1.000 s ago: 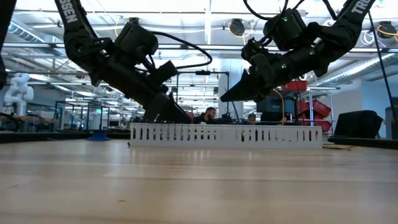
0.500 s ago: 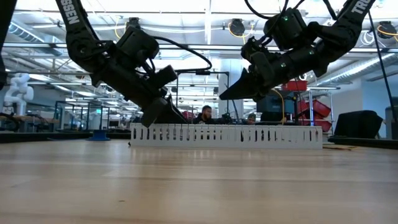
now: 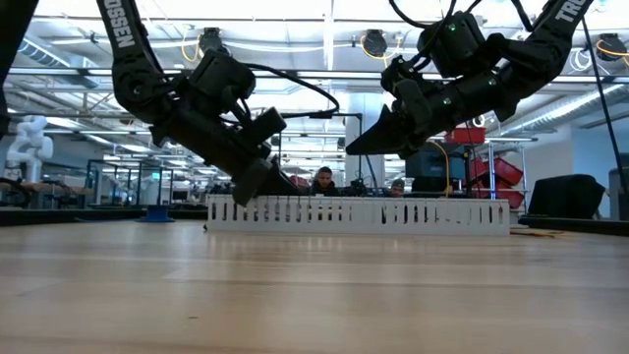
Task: Ziptie cables
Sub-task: Put the colored ziptied cables into the white cable duct
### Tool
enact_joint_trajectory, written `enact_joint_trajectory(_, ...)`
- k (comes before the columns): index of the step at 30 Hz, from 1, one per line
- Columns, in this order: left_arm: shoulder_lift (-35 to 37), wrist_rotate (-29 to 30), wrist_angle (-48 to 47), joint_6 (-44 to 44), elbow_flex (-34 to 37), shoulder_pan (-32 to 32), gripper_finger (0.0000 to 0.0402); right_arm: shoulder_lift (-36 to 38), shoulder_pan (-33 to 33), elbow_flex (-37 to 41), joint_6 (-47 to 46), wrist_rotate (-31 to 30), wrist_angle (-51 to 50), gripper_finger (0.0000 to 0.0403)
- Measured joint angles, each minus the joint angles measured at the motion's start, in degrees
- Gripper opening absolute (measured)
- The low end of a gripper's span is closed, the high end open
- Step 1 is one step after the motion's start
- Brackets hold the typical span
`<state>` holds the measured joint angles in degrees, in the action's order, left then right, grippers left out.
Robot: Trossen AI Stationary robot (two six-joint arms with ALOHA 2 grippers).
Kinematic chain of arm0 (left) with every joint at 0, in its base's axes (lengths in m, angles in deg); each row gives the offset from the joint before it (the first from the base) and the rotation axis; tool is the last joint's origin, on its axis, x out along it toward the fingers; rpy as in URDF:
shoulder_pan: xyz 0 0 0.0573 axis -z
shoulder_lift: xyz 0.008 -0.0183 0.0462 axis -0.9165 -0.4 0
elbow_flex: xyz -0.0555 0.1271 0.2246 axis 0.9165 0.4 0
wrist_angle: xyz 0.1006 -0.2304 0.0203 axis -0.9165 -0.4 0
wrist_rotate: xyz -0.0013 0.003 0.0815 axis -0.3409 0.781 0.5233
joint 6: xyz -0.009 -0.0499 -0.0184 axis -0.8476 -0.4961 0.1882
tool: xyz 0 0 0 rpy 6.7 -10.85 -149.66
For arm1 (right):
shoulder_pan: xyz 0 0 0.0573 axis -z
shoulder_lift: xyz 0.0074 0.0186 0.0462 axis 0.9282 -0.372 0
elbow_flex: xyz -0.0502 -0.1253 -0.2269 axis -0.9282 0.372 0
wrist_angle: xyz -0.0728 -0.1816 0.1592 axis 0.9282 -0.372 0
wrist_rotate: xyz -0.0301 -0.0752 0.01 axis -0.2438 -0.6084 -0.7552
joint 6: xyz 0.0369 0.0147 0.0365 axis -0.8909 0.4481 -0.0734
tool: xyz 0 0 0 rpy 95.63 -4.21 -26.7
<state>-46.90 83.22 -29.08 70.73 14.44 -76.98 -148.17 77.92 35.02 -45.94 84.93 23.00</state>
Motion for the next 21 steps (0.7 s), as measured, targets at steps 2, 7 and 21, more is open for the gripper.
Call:
enact_joint_trajectory(2,-0.05,0.0,-0.03,0.05,0.0,0.06,0.0023,0.0,0.02,0.0,0.0,-0.01,0.0,0.0)
enact_joint_trajectory(7,0.39,0.57,-0.6,-0.85,0.02,0.25,0.002,0.0,0.02,0.0,-0.01,0.0,0.0,0.0)
enact_joint_trajectory(21,0.34,3.37,-2.39,-5.82,-0.66,1.67,0.0004,-2.1,0.7,-5.62,3.99,0.12,-0.3,0.0)
